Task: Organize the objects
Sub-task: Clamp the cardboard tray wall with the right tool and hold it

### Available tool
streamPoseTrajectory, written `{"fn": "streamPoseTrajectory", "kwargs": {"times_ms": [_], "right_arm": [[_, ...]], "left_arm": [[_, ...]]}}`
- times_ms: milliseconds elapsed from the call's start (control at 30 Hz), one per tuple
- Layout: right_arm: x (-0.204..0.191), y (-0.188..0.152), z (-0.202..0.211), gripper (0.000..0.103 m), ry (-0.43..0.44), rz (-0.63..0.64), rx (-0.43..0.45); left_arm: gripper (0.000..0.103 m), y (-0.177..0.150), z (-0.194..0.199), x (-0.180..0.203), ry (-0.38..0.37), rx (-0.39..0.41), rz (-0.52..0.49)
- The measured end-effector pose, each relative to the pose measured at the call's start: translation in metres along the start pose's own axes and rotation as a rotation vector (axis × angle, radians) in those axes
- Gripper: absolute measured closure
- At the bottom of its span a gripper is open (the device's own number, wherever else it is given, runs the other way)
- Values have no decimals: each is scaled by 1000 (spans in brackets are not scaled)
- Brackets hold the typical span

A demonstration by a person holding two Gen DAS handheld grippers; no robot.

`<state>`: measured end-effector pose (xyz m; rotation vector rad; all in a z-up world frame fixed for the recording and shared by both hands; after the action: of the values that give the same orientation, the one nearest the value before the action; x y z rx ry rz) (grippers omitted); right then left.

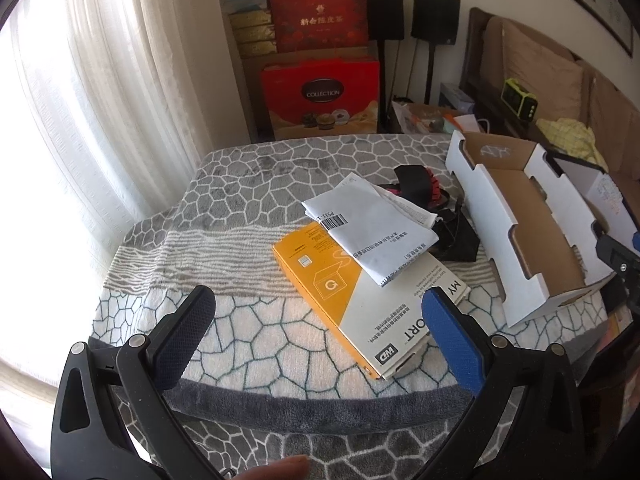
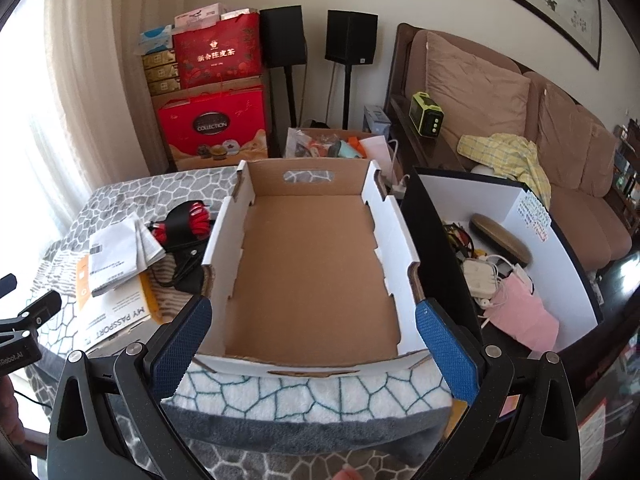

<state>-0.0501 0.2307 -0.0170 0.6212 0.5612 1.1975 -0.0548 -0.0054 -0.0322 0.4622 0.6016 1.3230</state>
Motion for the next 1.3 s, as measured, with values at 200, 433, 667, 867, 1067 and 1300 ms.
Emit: {"fn": "streamPoseTrajectory", "kwargs": {"times_ms": [200, 433, 667, 867, 1067, 1300], "right_arm": [[30, 16, -19, 0, -32, -26, -26], [58, 36, -51, 1, -33, -45, -77], [69, 47, -94, 31, -17, -28, -170], [75, 40, -124, 66, 3, -27, -268], [85, 31, -127, 92, 18, -39, -298], [87, 24, -118, 93, 42, -34, -288]], "left_arm": [[0, 6, -23, -16, -29, -32, 55], [0, 15, -44, -27, -75, -51, 75], [0, 12, -60, -31, -141, -79, 85], [0, 5, -65, -24, -172, -105, 62], [0, 0, -64, -16, -210, -122, 49], [0, -7, -61, -10, -260, -132, 40]]}}
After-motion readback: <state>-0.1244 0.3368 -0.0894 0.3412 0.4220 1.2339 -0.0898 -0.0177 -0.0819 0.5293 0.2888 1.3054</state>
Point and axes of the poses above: each gripper's, at about its wrist camera, not at the fingertips, and z roughly against the way its jaws point, x to its right, y to its top, the point moved 2 cm from there along -z, roughly the way its jaws point, and after that the axes turned 7 degrees about -z, right-handed, at the moved point
